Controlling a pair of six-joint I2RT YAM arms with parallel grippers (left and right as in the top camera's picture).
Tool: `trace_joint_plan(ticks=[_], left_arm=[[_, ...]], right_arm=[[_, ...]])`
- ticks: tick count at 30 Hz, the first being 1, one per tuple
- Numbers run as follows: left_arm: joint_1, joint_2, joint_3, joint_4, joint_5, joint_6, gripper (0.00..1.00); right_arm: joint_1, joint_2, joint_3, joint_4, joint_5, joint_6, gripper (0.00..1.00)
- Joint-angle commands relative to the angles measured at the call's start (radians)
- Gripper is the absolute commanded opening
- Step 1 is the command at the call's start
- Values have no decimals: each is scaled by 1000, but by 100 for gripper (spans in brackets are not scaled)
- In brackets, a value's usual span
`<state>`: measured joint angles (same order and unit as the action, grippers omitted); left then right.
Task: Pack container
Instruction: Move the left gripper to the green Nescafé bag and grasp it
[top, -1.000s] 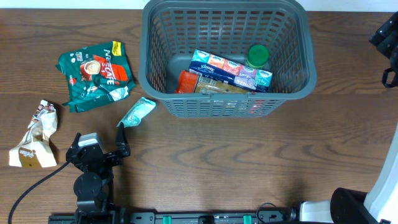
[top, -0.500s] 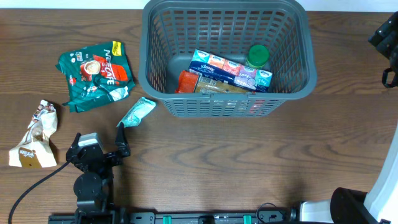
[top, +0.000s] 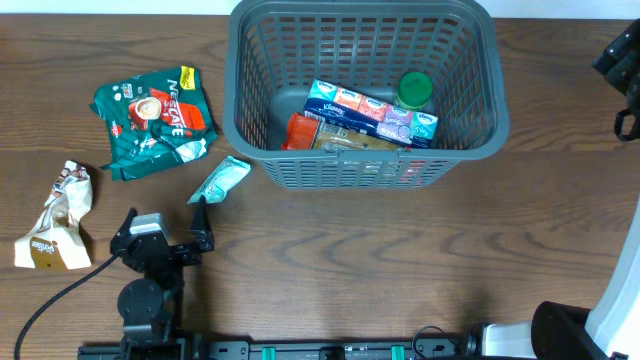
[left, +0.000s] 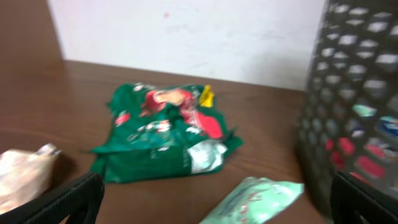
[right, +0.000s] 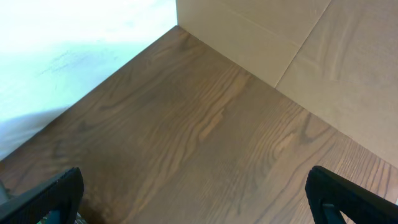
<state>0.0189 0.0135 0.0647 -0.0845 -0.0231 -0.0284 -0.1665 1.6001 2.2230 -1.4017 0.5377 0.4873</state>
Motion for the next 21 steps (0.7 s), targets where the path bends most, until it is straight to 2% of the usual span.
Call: trace_joint_plan(ticks=[1, 7, 16, 21], left_arm=[[6, 38, 86, -29, 79, -26, 99], [6, 312, 382, -167, 31, -7, 99], [7, 919, 1040, -480, 32, 16, 99], [7, 1137, 1307, -560, 38, 16, 99]], right_arm=[[-4, -3, -2, -2, 6, 13, 99], [-4, -3, -2, -2, 6, 13, 99], [-4, -3, -2, -2, 6, 13, 99], [-4, -3, -2, -2, 6, 13, 99]])
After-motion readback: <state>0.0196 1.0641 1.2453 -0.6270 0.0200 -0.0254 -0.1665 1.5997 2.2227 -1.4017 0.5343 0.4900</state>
